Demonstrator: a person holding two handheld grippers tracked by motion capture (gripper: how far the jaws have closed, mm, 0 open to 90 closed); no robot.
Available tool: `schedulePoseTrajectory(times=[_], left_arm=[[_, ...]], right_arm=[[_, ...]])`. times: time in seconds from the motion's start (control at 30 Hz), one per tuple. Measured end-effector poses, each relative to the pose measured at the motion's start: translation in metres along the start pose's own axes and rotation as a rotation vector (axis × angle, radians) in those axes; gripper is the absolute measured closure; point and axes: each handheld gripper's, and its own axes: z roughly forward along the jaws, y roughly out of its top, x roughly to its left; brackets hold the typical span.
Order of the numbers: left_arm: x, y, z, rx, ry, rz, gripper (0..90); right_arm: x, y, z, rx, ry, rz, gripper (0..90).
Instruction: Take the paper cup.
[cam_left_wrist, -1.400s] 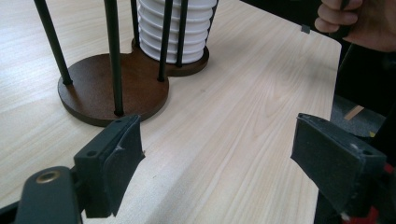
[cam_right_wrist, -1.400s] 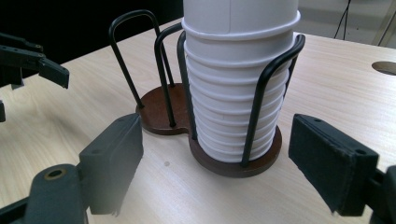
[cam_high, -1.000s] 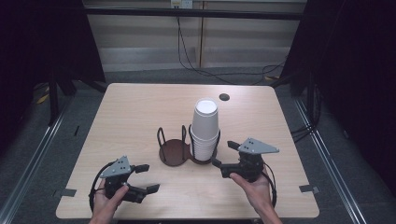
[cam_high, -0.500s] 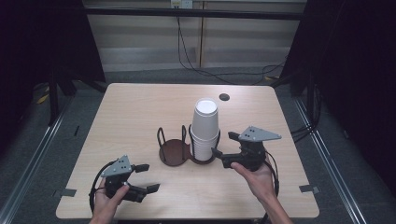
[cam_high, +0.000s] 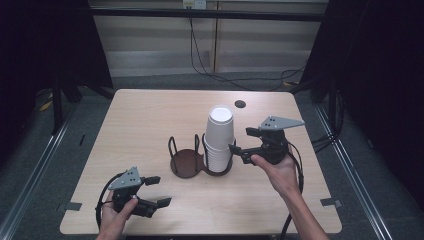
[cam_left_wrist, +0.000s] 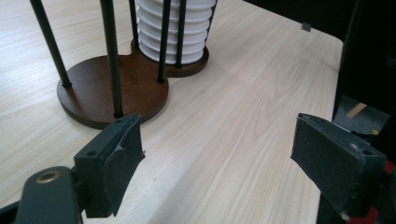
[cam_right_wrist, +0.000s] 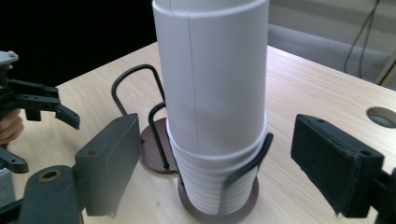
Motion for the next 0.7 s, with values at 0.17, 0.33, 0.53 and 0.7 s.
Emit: schedulePoseTrajectory(times=[0.17, 0.33, 0.53, 0.7], left_arm=[[0.001, 0.000, 0.000, 0.002, -0.003, 0.000, 16.1], [0.000, 0.000, 0.000, 0.006, -0.004, 0.003, 16.1], [0.000, 0.000, 0.001, 0.015, -0.007, 0.007, 16.1], [-0.001, 0.000, 0.002, 0.016, -0.010, 0.007, 16.1]], right_arm=[[0.000, 0.016, 0.008, 0.034, 0.011, -0.031, 15.0], [-0.002, 0.030, 0.017, 0.071, 0.044, -0.036, 14.3], [-0.005, 0.040, 0.024, 0.099, 0.066, -0.043, 15.0], [-0.008, 0.049, 0.029, 0.132, 0.061, -0.053, 14.8]])
